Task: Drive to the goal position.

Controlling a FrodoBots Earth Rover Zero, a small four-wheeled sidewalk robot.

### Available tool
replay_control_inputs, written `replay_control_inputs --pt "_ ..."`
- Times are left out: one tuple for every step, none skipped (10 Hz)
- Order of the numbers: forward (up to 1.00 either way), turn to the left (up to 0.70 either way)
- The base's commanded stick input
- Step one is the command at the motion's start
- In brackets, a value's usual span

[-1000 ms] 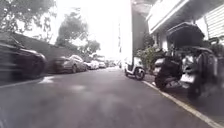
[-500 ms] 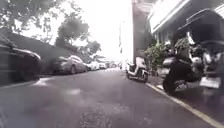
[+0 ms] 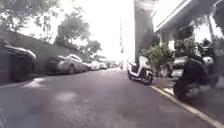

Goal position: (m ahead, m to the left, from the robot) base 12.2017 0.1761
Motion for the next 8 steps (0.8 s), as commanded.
replay_control_inputs --pt "0.7 0.0" --pt "0.7 0.0" --pt "0.7 0.0" --pt "0.7 0.0" --pt "0.7 0.0" --pt "0.7 0.0" --pt "0.7 0.0" --pt "0.7 0.0"
